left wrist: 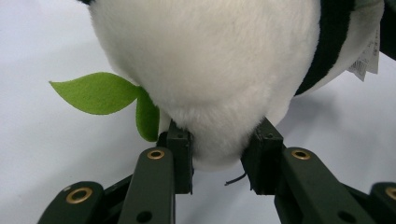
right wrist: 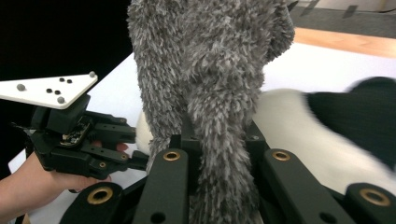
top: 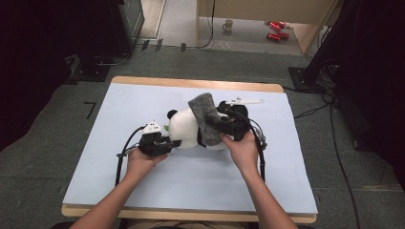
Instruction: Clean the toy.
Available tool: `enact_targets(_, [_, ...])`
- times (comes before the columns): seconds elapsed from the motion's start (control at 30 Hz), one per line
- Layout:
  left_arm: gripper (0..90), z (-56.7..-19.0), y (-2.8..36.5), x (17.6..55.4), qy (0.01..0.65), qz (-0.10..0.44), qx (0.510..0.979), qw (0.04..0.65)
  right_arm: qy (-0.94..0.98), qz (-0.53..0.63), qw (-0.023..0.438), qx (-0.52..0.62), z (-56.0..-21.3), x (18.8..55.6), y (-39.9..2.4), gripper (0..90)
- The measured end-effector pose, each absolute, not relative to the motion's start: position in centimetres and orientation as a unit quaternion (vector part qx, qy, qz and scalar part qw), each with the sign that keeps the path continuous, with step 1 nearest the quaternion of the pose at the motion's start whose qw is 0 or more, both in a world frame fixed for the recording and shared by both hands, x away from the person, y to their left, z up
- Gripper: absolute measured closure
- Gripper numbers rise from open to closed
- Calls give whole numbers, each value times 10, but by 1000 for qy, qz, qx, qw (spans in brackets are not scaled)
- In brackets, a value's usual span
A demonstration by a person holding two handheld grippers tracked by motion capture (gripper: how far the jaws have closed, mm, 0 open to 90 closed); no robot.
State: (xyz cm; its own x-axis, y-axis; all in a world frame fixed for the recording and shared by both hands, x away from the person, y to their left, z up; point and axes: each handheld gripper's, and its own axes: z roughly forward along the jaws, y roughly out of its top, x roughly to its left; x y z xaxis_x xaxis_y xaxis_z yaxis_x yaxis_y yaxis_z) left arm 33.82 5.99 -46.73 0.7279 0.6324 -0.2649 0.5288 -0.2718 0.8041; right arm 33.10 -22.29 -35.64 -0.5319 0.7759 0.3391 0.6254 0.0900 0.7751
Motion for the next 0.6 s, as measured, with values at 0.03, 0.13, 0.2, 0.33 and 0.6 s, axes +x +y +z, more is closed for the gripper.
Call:
enact_targets(0.03, [678, -467, 60, 337, 365, 55, 796, 480, 739, 474, 76, 473, -358, 332, -216, 781])
enact_targets(0.13, [678, -468, 60, 334, 366, 59, 795, 480, 747, 471, 69, 463, -363, 335, -202, 781])
enact_targets(0.2, [678, -469, 59, 332, 369, 63, 792, 482, 752, 469, 63, 460, -366, 336, -194, 779])
enact_targets(0.33, [677, -470, 59, 330, 369, 71, 791, 482, 758, 469, 49, 450, -373, 336, -174, 776])
enact_targets(0.6, [677, -473, 59, 330, 378, 68, 791, 476, 776, 449, 68, 438, -392, 341, -166, 777])
